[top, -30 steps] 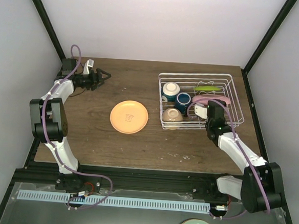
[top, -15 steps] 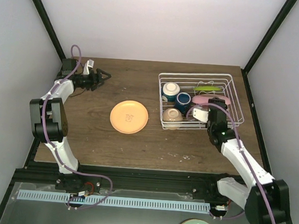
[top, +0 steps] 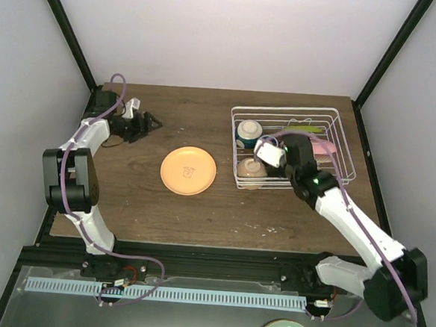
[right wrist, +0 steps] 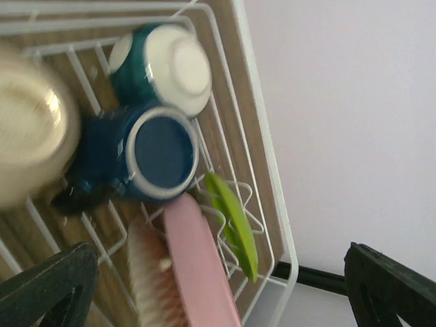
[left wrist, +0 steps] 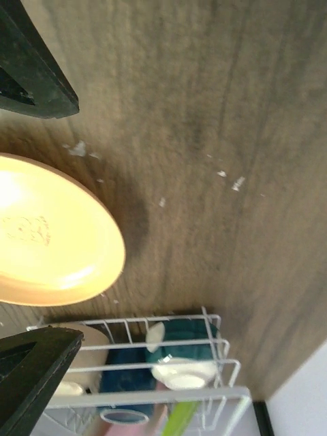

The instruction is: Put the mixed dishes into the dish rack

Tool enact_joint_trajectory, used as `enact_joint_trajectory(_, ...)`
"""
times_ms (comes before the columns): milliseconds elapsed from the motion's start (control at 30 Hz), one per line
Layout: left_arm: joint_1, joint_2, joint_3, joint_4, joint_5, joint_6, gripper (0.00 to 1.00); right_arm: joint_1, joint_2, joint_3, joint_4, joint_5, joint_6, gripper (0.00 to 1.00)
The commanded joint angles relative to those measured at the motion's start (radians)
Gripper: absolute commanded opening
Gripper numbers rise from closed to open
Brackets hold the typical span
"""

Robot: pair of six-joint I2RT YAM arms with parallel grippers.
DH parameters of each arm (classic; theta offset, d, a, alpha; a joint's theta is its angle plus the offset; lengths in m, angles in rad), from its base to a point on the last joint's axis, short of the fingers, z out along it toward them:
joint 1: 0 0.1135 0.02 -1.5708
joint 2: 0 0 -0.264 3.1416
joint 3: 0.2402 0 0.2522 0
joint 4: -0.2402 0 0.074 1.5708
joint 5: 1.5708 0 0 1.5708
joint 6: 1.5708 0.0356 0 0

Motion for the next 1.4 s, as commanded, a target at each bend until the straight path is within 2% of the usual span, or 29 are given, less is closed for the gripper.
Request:
enact_joint_trajectory(0, -0.028, -0.077, -0.043, -0.136, -0.139, 0.091, 0.86, 0.014, 0.214, 0.23, -0.033, -0.064, 0.407, 1.0)
enact_joint_trajectory(100, -0.051, -0.116, -0.085, -0.171, -0.182, 0.103, 0.86, 0.015, 0.453, 0.488, -0.196, -0.065, 0.672, 0.99)
enact_joint_trajectory(167, -0.072, -0.131, -0.1, -0.194, -0.213, 0.106, 0.86, 0.017, 0.629, 0.699, -0.359, -0.098, 0.801, 0.92)
enact_joint_trajectory(200, -0.084, -0.137, -0.112, -0.203, -0.235, 0.105, 0.86, 0.021, 0.706, 0.8, -0.417, -0.126, 0.84, 0.88)
enact_joint_trajectory(300, -0.107, -0.146, -0.14, -0.209, -0.281, 0.096, 0.87, 0.049, 0.835, 0.974, -0.462, -0.178, 0.894, 0.88)
enact_joint_trajectory(600, -0.141, -0.102, -0.147, -0.264, -0.34, 0.101, 0.87, 0.068, 0.963, 1.218, -0.469, -0.366, 0.967, 0.93)
enact_joint_trajectory(967, -0.323, 0.108, 0.009, -0.37, -0.485, 0.158, 0.84, 0.067, 0.996, 1.246, -0.488, -0.361, 0.993, 0.95)
enact_joint_trajectory(1100, -0.335, 0.148, 0.059, -0.398, -0.518, 0.173, 0.7, 0.066, 0.995, 1.254, -0.477, -0.377, 0.997, 0.93)
enact_joint_trajectory(1233, -0.335, 0.162, 0.081, -0.426, -0.565, 0.193, 0.44, 0.067, 0.994, 1.25, -0.461, -0.396, 1.005, 0.92)
enact_joint_trajectory(1367, -0.335, 0.154, 0.066, -0.431, -0.584, 0.204, 0.21, 0.067, 0.997, 1.242, -0.455, -0.423, 1.016, 0.9)
